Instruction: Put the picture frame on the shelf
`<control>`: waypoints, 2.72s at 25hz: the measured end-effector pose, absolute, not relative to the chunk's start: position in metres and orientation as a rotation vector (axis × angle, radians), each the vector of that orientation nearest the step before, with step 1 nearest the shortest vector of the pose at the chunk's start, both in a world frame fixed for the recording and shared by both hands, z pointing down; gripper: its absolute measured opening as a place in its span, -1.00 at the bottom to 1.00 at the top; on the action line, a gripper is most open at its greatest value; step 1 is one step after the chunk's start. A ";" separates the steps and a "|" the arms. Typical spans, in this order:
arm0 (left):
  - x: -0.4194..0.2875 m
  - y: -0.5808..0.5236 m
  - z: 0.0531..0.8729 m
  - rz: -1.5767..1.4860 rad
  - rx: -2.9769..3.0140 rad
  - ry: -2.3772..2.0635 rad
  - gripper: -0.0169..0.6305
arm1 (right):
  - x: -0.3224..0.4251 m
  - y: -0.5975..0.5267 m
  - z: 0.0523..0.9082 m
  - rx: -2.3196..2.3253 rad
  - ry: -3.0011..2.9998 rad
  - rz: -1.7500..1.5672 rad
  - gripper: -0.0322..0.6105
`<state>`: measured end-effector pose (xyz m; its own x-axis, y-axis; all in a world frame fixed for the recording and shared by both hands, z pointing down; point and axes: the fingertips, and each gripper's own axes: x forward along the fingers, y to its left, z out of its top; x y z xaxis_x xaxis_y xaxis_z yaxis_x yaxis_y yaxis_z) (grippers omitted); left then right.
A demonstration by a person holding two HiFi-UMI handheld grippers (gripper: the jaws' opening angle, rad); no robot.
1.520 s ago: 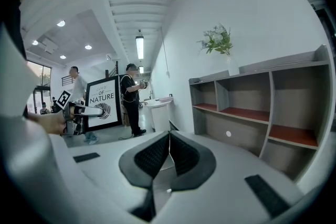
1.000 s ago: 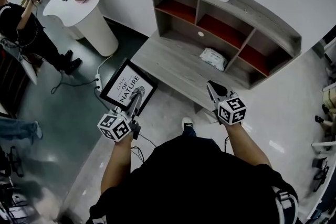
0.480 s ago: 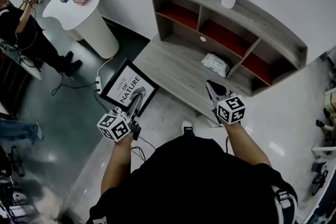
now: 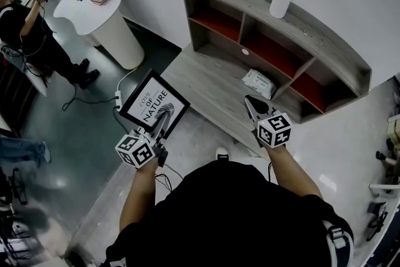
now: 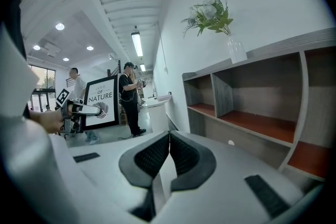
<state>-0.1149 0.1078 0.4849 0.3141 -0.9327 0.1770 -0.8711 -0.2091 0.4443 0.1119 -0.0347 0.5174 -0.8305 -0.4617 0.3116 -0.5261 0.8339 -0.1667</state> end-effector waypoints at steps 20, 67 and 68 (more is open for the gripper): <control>-0.118 0.036 0.484 -0.170 2.082 -1.643 -0.86 | 0.092 -0.109 0.530 0.637 -2.774 0.375 -0.86; -0.104 -0.046 0.479 -0.228 2.106 -1.646 -0.86 | 0.099 -0.155 0.544 0.547 -2.753 0.359 -0.86; -0.105 -0.047 0.479 -0.228 2.108 -1.642 -0.86 | 0.098 -0.156 0.545 0.548 -2.750 0.357 -0.86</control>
